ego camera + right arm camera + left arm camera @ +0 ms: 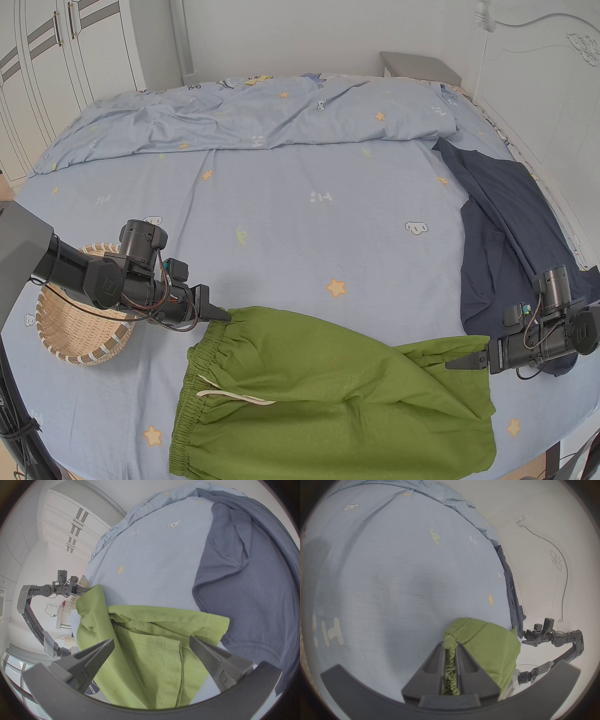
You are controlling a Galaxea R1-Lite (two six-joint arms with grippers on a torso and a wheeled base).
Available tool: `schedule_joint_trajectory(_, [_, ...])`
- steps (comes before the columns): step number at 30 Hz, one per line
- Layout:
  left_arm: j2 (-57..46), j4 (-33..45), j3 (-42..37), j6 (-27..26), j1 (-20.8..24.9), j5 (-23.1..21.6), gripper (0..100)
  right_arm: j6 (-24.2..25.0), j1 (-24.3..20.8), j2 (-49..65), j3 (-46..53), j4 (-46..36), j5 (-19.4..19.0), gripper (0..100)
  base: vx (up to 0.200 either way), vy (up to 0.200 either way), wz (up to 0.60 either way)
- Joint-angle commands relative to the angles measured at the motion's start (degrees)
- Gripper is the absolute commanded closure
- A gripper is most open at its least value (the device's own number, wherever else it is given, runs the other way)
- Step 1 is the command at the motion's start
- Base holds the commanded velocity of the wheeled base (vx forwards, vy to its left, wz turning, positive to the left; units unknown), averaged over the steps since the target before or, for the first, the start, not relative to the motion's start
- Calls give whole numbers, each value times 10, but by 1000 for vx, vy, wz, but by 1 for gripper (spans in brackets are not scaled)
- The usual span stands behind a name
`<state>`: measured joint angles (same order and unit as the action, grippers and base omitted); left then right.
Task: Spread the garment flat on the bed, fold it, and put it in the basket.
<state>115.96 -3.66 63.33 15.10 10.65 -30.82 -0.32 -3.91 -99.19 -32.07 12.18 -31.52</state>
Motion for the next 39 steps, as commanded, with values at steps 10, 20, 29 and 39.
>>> schedule_joint_trajectory(10, [1,0,2,0,-2,1,100,-1,-12,-31,10,3,1,0,0,0,0])
schedule_joint_trajectory(20, [3,0,2,0,-1,1,100,-1,-12,-53,14,38,1,100,0,0,0])
schedule_joint_trajectory(29, [5,0,3,0,-1,2,100,2,-5,-52,8,50,1,100,0,0,0])
schedule_joint_trajectory(39, [-20,1,2,2,-7,3,100,8,-3,-2,4,51,5,100,0,0,0])
